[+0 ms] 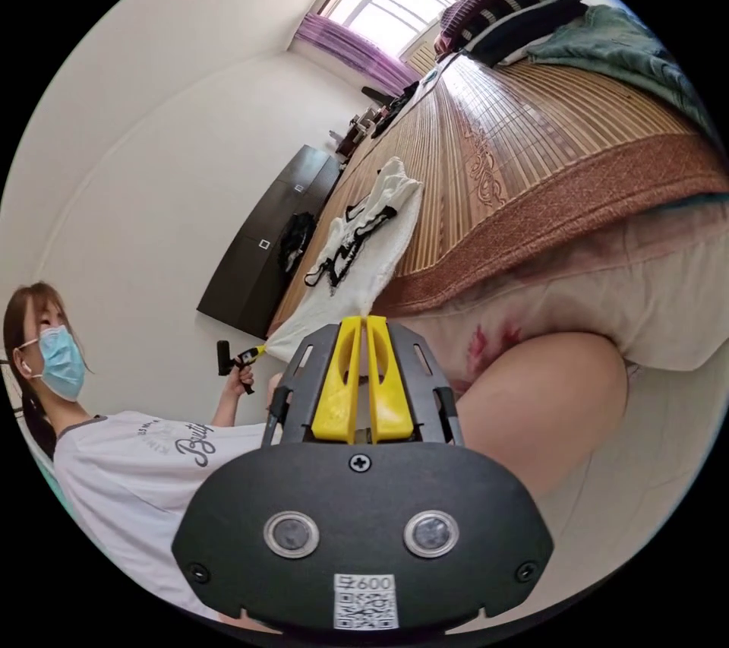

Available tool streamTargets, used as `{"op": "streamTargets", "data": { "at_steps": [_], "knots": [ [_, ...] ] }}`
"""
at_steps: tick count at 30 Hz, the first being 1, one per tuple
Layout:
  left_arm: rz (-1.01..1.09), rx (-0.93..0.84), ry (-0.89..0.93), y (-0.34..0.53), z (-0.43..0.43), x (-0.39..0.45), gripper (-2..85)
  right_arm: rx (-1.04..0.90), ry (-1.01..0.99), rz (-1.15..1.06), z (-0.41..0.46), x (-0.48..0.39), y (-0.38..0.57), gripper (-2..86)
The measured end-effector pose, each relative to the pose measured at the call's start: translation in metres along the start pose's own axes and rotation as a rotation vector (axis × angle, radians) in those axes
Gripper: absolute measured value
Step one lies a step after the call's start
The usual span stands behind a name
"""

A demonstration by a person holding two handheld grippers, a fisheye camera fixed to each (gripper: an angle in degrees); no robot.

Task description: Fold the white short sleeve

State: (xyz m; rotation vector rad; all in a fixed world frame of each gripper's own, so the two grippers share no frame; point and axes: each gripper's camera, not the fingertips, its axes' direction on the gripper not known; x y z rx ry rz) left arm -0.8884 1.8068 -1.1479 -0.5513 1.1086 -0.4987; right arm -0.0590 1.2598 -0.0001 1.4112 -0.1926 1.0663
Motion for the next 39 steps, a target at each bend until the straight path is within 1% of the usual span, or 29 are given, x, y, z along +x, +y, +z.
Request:
{"op": "streamTargets", "data": {
  "at_steps": [3,6,9,12,16,18,24,29,33,39],
  "knots": [
    [0.006,0.051,0.075,0.014,-0.028,0.006,2.9,0.001,0.001,-0.022,-0.018,-0.020,0.009,-0.9],
    [0.018,0.095,0.110,0.022,-0.054,0.007,2.8,0.003,0.023,-0.047,-0.030,-0.038,0.015,-0.9],
    [0.018,0.147,0.147,0.027,-0.073,0.002,2.8,0.016,0.079,-0.061,-0.035,-0.050,0.019,-0.9],
    [-0.020,0.215,0.209,0.034,-0.084,-0.014,2.9,0.054,0.042,-0.055,-0.035,-0.053,0.025,-0.9],
    [-0.076,0.292,0.302,0.044,-0.093,-0.035,2.8,0.123,-0.030,0.011,-0.039,-0.046,0.037,-0.9],
    [-0.108,0.320,0.308,0.048,-0.102,-0.045,2.7,0.144,-0.041,0.034,-0.042,-0.045,0.040,-0.8],
    [-0.116,0.349,0.305,0.047,-0.132,-0.051,2.7,0.171,-0.049,0.033,-0.054,-0.061,0.044,-0.8],
    [-0.090,0.369,0.246,0.034,-0.154,-0.048,2.6,0.222,-0.133,0.019,-0.058,-0.088,0.026,-0.9],
    [-0.120,0.435,0.304,0.016,-0.174,-0.056,2.2,0.236,-0.105,-0.009,-0.055,-0.109,0.009,-0.9],
    [-0.112,0.436,0.315,-0.009,-0.197,-0.057,1.7,0.279,-0.151,0.014,-0.055,-0.126,-0.004,-0.9]
  ]
}}
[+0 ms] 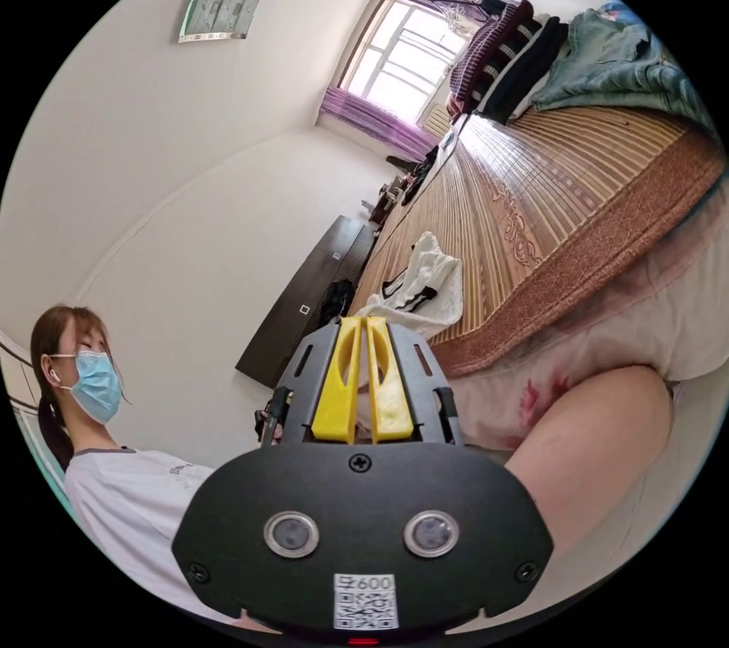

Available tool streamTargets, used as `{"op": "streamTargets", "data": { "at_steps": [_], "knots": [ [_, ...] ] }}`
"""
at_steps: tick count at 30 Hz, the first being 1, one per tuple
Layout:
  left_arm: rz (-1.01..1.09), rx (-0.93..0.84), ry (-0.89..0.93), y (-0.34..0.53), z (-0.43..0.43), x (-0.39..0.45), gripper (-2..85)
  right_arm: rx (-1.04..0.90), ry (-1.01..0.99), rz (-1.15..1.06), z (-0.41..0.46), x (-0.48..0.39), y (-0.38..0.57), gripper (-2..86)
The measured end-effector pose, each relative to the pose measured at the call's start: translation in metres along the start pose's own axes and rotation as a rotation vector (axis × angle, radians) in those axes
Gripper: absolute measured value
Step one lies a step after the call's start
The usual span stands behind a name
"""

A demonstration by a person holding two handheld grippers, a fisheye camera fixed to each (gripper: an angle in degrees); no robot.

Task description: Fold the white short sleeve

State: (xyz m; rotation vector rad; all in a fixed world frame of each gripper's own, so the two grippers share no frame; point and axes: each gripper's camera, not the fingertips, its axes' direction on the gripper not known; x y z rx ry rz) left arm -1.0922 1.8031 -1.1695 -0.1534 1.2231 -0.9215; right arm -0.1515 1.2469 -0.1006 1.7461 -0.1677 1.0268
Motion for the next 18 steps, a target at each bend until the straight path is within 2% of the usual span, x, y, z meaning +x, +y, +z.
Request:
{"op": "streamTargets", "data": {
  "at_steps": [4,10,13,18],
  "knots": [
    [0.013,-0.001,0.016,-0.023,-0.005,0.006,1.7,-0.002,0.031,-0.027,0.009,-0.022,-0.012,-0.9],
    [0.007,0.007,0.088,-0.096,-0.002,0.004,1.8,0.054,-0.026,-0.042,0.028,-0.039,-0.070,-0.8],
    [0.028,-0.064,0.162,-0.165,0.016,-0.004,2.0,0.014,-0.012,-0.059,0.067,-0.046,-0.131,-0.8],
    [-0.037,-0.215,0.060,-0.297,0.082,-0.050,2.3,-0.116,0.053,-0.035,0.169,-0.034,-0.236,-0.9]
  ]
}}
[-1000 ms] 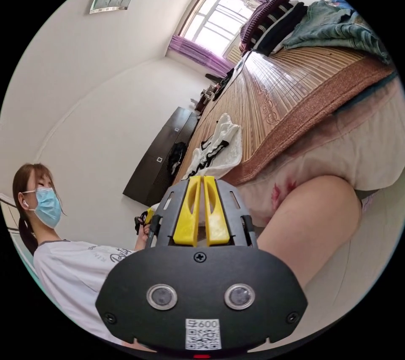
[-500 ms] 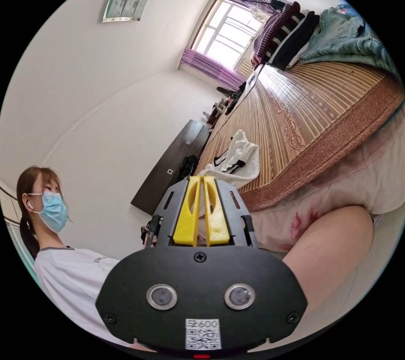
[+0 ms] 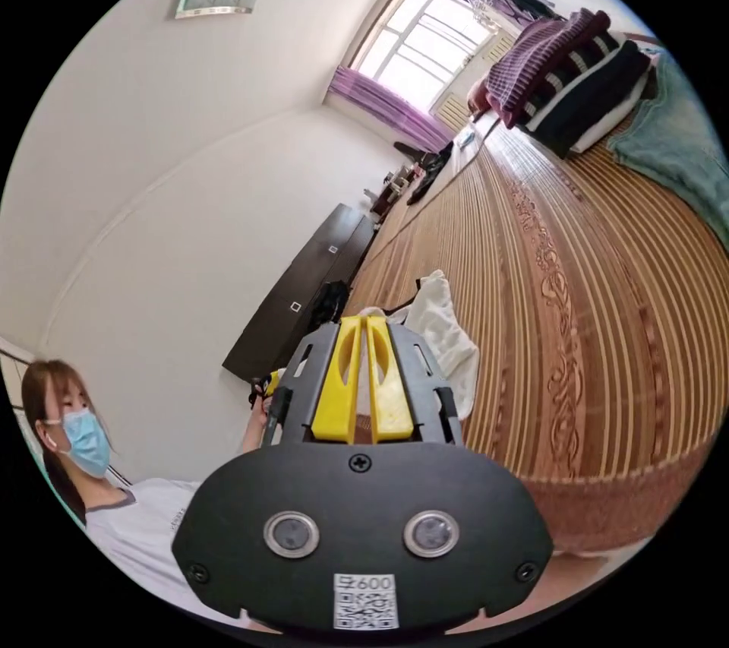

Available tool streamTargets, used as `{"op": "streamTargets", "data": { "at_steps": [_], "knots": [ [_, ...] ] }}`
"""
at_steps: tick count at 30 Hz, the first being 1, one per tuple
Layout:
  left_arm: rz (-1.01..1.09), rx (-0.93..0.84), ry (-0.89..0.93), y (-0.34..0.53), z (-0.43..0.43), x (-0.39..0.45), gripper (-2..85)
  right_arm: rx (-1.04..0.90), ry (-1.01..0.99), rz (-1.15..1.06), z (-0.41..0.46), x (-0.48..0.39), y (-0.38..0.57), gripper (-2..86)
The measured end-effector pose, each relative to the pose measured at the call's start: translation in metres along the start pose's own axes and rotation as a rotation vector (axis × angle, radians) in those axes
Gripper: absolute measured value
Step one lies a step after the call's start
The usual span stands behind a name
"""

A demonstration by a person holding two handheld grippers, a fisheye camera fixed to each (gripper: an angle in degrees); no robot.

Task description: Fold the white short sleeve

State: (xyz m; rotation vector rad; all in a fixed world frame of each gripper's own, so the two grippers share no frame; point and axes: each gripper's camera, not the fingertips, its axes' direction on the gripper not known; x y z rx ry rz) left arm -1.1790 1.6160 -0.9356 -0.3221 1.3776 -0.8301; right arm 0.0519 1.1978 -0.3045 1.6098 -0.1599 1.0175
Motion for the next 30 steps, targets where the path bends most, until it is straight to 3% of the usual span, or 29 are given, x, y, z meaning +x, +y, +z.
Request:
{"op": "streamTargets", "data": {
  "at_steps": [8,20,27,30],
  "knots": [
    [-0.197,0.029,0.081,-0.096,0.047,-0.101,2.4,-0.071,0.068,0.135,0.118,0.057,-0.102,-0.9],
    [-0.302,0.021,0.150,-0.147,0.099,-0.194,2.6,-0.075,0.123,0.239,0.187,0.137,-0.145,-0.9],
    [-0.379,0.109,0.145,-0.152,0.140,-0.216,3.3,0.003,0.086,0.297,0.216,0.166,-0.155,-0.5],
    [-0.353,0.125,0.018,-0.141,0.156,-0.211,4.8,-0.003,0.067,0.358,0.228,0.192,-0.144,0.7]
  ]
}}
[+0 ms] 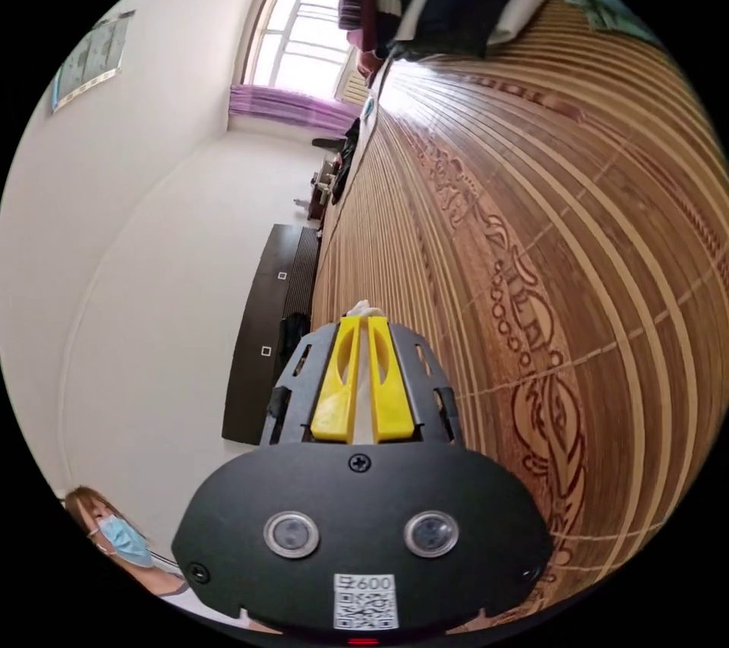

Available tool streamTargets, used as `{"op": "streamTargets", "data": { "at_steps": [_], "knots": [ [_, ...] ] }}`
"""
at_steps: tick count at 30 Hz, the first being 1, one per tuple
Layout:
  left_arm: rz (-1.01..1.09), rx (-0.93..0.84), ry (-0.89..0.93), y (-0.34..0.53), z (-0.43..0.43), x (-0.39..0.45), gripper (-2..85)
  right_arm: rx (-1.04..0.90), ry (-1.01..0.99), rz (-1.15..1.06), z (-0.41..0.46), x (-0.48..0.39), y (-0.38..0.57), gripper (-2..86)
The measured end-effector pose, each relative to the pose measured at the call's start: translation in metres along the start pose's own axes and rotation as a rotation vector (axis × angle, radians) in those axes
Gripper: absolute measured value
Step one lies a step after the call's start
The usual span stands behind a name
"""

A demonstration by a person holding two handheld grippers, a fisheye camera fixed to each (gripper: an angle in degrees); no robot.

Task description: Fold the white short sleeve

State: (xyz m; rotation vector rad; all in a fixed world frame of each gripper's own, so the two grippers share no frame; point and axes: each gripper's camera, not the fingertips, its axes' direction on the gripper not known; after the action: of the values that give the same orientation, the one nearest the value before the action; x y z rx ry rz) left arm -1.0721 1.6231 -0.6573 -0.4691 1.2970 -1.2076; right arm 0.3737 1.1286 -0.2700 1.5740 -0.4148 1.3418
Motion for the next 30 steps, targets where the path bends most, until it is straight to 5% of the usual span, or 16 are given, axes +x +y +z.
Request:
{"op": "streamTargets", "data": {
  "at_steps": [4,6,9,11,13,16,23,24,27,28,30],
  "knots": [
    [0.226,0.124,-0.215,0.038,-0.005,0.044,4.2,0.108,0.214,-0.234,0.003,-0.030,0.034,6.2],
    [0.471,-0.092,-0.320,0.069,0.038,0.086,2.2,0.104,0.353,-0.426,0.026,-0.062,0.056,6.2],
    [0.693,-0.404,-0.509,0.125,0.124,0.117,0.9,-0.143,0.388,-0.736,0.118,-0.108,0.104,3.1],
    [0.769,-0.494,-0.570,0.159,0.170,0.119,0.5,-0.461,0.228,-0.924,0.210,-0.131,0.162,0.2],
    [0.779,-0.508,-0.573,0.185,0.206,0.110,0.3,-0.621,0.171,-1.034,0.271,-0.137,0.216,-0.4],
    [0.707,-0.432,-0.541,0.221,0.241,0.077,0.2,-0.684,0.382,-1.212,0.347,-0.123,0.296,-0.7],
    [0.792,-0.422,-0.719,0.279,0.289,0.027,0.3,-0.847,0.344,-1.094,0.411,-0.057,0.257,-0.8],
    [0.806,-0.422,-0.740,0.286,0.296,0.023,0.3,-0.839,0.366,-1.091,0.415,-0.054,0.248,-0.8],
    [0.857,-0.406,-0.791,0.306,0.310,0.015,0.3,-0.316,0.771,-1.066,0.403,-0.056,0.210,-0.8],
    [0.867,-0.402,-0.800,0.310,0.312,0.014,0.3,-0.151,0.719,-1.054,0.382,-0.066,0.209,-0.8],
    [0.893,-0.394,-0.827,0.321,0.321,0.006,0.4,-0.171,0.394,-1.113,0.358,-0.074,0.219,-0.8]
  ]
}}
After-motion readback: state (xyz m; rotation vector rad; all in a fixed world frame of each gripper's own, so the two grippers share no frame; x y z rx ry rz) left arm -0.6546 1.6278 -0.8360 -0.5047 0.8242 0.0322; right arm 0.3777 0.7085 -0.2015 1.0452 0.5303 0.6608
